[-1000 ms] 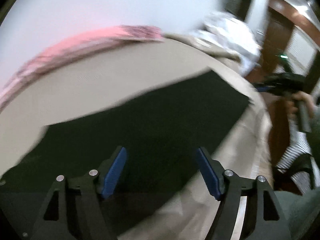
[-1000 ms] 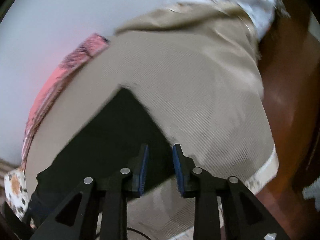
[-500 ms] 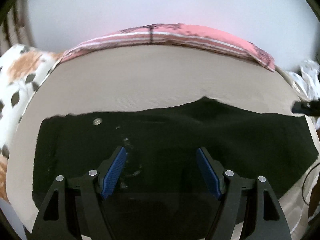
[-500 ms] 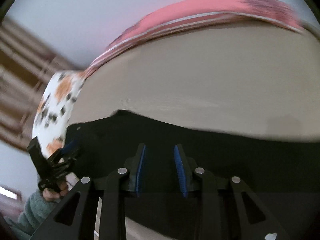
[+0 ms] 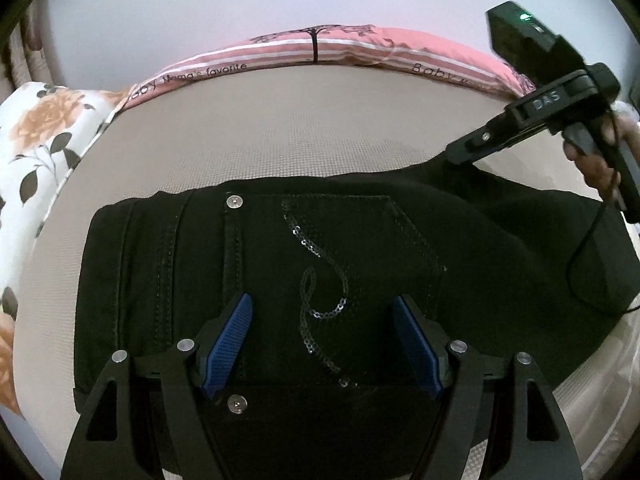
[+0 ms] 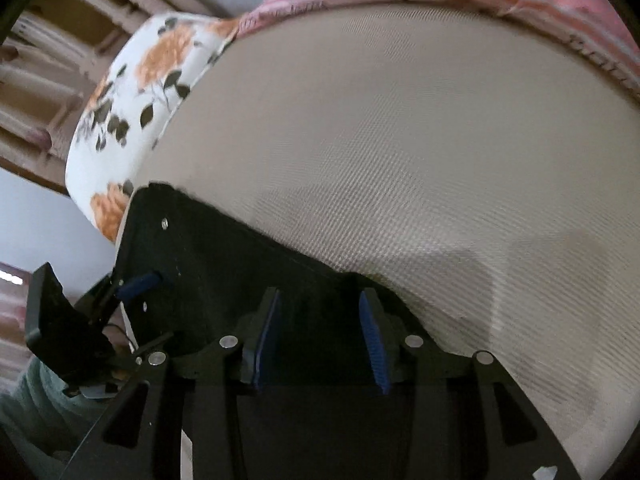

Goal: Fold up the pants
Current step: 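Press along the folded pants edge with both tools to flatten it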

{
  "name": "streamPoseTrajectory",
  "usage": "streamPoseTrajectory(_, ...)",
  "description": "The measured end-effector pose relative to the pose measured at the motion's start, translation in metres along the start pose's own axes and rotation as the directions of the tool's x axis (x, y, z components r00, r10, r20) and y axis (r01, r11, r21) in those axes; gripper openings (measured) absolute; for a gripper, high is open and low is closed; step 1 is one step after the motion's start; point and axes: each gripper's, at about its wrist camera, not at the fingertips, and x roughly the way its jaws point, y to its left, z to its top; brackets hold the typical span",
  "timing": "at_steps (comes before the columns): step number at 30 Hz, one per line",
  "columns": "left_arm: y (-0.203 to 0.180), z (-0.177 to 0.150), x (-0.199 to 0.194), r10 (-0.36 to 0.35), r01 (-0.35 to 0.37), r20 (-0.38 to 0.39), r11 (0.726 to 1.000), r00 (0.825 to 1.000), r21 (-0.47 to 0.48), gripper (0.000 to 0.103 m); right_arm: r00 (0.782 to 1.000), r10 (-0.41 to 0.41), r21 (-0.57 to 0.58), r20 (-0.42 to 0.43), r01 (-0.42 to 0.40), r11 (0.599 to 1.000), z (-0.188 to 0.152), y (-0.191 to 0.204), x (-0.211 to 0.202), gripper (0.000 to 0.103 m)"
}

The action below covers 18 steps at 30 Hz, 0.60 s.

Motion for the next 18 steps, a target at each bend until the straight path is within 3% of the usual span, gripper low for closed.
streamPoseTrajectory(1, 0.001, 0.000, -0.001, -0.008, 0.008, 0.001, 1.000, 1.000, -0.006, 0.073, 1.000, 0.021, -0.001, 0.005, -0.021, 1.000, 0.000, 0.000, 0.000, 0.018)
streamPoseTrajectory(2, 0.004, 0.001, -0.001, -0.016, 0.016, 0.002, 1.000, 1.000, -0.015, 0.073, 1.000, 0.022, -0.008, 0.016, -0.021, 1.000, 0.003, 0.001, -0.002, 0.012)
streamPoseTrajectory(5, 0.011, 0.002, -0.003, -0.047, 0.047, 0.009, 0.997, 0.999, -0.054, 0.073, 0.998, 0.034, -0.016, 0.062, -0.033, 0.999, 0.008, 0.003, -0.013, 0.010)
streamPoseTrajectory(8, 0.013, 0.002, -0.001, -0.076, 0.076, 0.013, 0.995, 0.997, -0.071, 0.073, 0.996, -0.017, 0.016, 0.089, 0.015, 1.000, 0.011, -0.005, -0.006, 0.008)
streamPoseTrajectory(14, 0.006, -0.002, 0.000, -0.042, 0.042, 0.019, 0.999, 0.999, -0.026, 0.073, 0.994, -0.062, 0.051, 0.089, 0.058, 0.997, 0.013, -0.017, 0.017, 0.008)
streamPoseTrajectory(18, 0.003, 0.004, -0.003, -0.020, 0.021, 0.013, 0.999, 1.000, -0.036, 0.074, 0.992, -0.064, 0.086, 0.108, 0.055, 0.995, 0.011, -0.014, 0.000, 0.024)
